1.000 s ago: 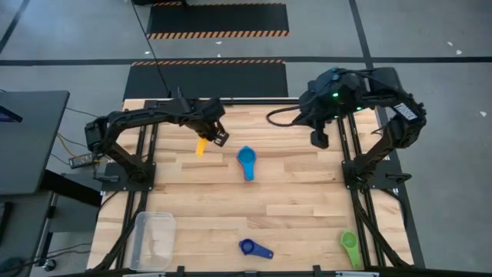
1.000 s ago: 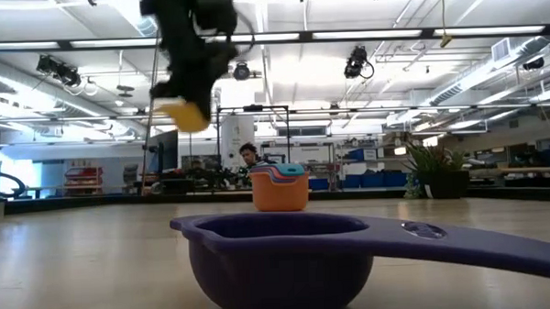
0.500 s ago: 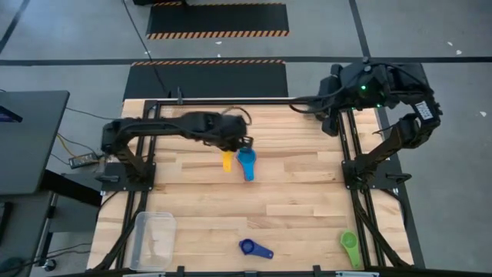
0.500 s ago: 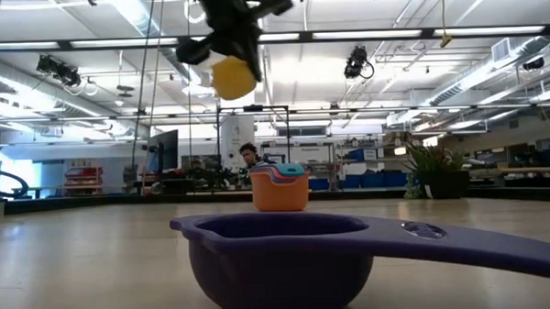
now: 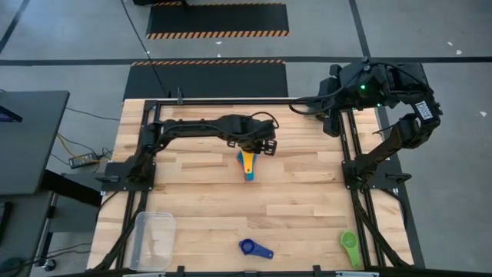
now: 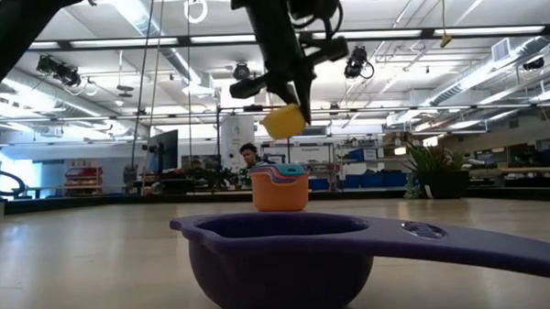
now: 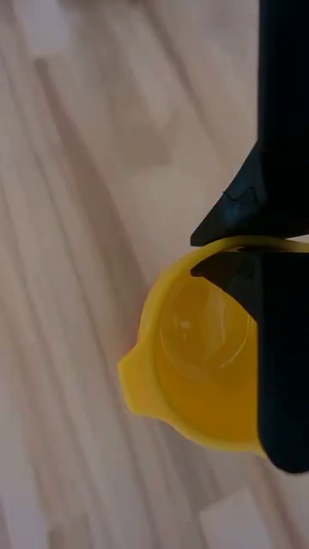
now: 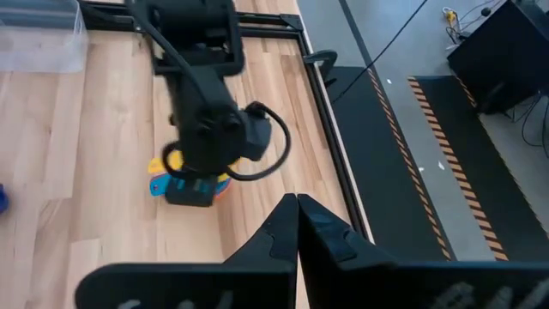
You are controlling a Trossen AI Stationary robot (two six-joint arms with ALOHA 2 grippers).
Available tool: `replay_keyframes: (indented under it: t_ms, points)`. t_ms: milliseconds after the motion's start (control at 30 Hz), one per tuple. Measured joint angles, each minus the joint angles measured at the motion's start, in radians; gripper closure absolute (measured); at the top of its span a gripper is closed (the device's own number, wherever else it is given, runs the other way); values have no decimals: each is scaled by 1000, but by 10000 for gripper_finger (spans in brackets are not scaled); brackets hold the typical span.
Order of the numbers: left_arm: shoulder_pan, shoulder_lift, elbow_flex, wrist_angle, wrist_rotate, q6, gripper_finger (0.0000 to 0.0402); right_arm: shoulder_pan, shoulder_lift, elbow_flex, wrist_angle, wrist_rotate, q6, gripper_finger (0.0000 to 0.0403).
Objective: Nest measuring cups in basket
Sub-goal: Stack the yellow measuring cup on top of the blue measuring cup, then stack the light green measuring cup on top of the yellow measuring cup
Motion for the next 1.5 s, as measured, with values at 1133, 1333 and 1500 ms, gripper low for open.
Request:
replay_keyframes:
  t_ms: [1133,1333,1500]
  points:
    - [31,122,6,-34,190,-2,314,0,1,0,0,-50,-7,395]
    - [59,121,65,-72,302,89,315,0,1,0,0,-68,-7,395]
    - [67,119,200,-199,279,188,315,-14,1,-1,0,-69,1,395]
